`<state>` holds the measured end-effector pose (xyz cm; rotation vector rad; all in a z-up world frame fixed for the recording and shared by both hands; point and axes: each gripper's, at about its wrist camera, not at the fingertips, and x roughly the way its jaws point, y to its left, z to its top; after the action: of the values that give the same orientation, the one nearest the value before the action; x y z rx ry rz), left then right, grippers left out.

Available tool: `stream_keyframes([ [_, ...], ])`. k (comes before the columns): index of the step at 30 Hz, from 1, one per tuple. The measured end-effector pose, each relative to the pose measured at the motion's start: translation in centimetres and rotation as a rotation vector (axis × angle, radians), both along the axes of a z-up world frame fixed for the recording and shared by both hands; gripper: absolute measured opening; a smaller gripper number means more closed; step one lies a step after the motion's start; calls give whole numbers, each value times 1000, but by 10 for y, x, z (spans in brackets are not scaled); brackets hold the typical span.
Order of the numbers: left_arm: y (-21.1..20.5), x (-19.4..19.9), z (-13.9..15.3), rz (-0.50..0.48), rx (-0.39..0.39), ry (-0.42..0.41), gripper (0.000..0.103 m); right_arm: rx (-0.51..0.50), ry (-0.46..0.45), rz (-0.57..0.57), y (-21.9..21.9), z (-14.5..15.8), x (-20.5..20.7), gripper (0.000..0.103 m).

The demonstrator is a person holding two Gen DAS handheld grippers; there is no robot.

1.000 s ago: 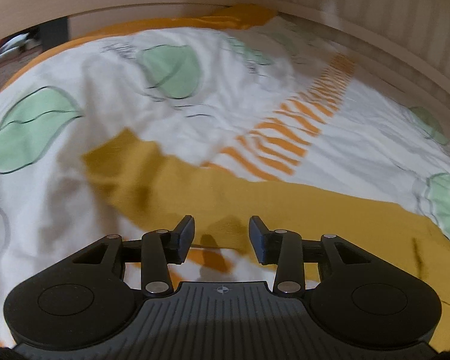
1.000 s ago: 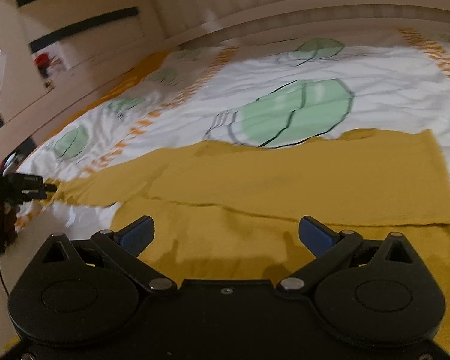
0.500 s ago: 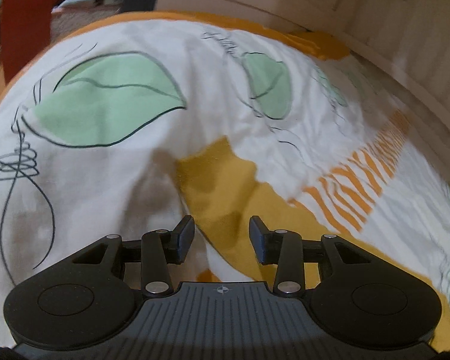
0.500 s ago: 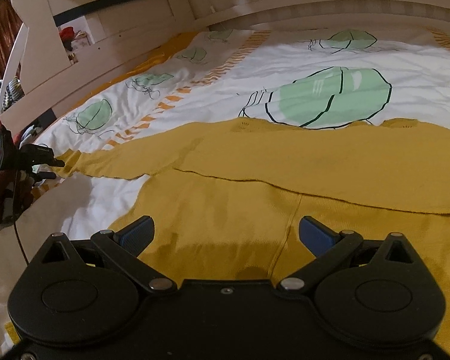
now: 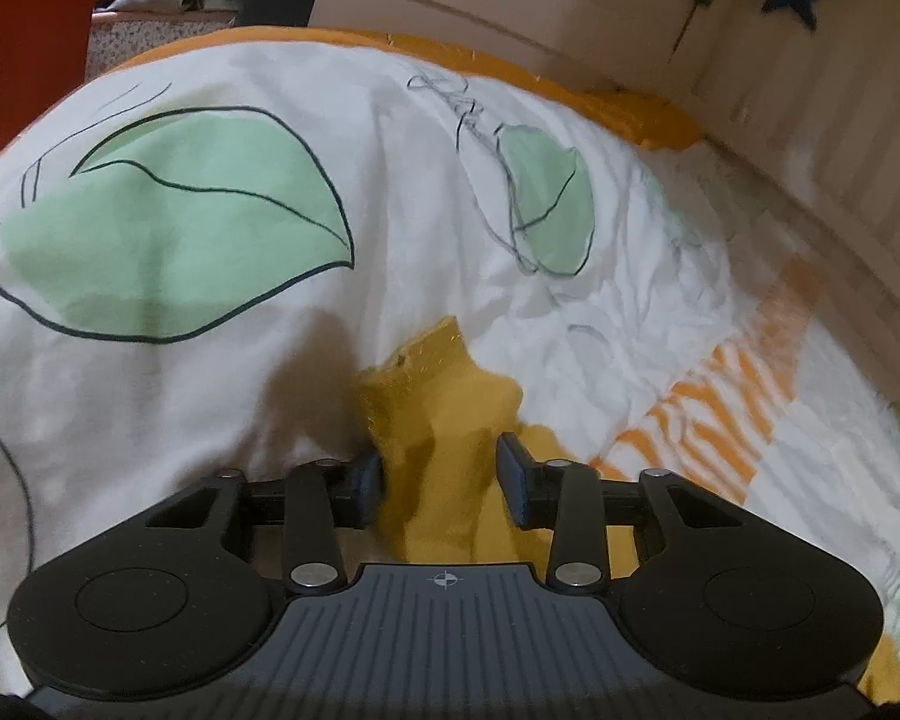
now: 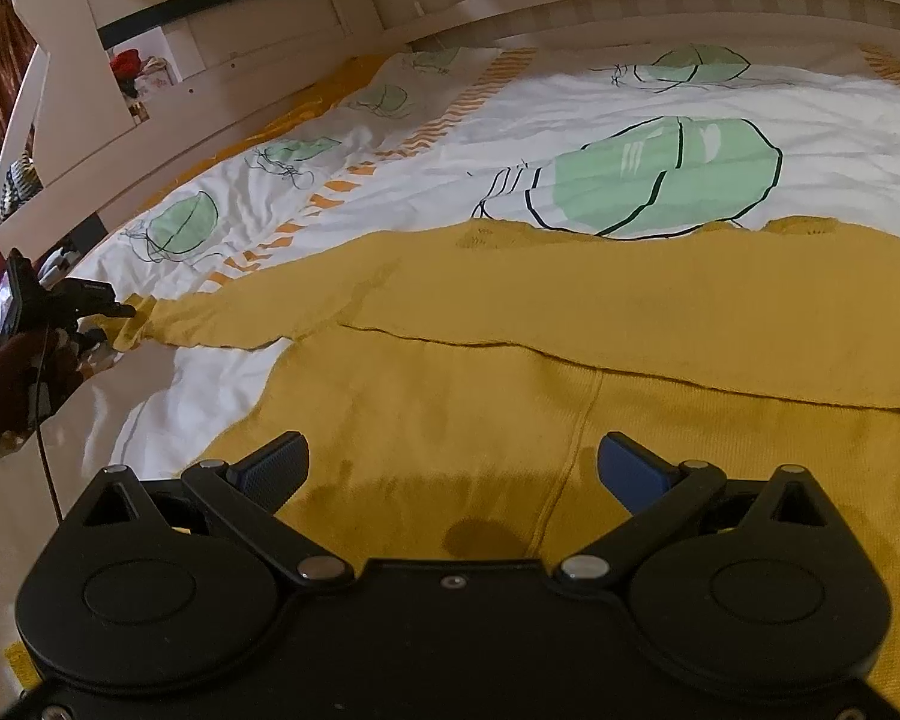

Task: Fold small clothes

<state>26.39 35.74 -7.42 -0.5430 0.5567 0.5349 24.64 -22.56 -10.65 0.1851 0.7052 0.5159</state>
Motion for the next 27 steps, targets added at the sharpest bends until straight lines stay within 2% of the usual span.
stream_keyframes([
  [1, 0, -1, 1, 7, -1, -12, 4, 0, 1, -2, 0, -1, 0, 102],
  [6, -17, -3, 20, -40, 39, -50, 3, -5, 4, -13, -3, -1, 1, 102],
  [12, -79, 4, 85, -216, 52, -161, 3, -9, 11, -55, -13, 4, 4, 102],
  [17, -158, 17, 145, -420, 34, -289, 3, -3, 15, -111, -29, 12, 6, 102],
  [20, -215, 27, 170, -544, 15, -342, 3, 0, 9, -150, -41, 17, 7, 102],
  [24, -293, 42, 180, -693, -26, -373, 3, 1, 10, -216, -59, 23, 9, 102],
  [27, -349, 50, 171, -782, -52, -367, 3, 0, 18, -268, -76, 27, 11, 102],
])
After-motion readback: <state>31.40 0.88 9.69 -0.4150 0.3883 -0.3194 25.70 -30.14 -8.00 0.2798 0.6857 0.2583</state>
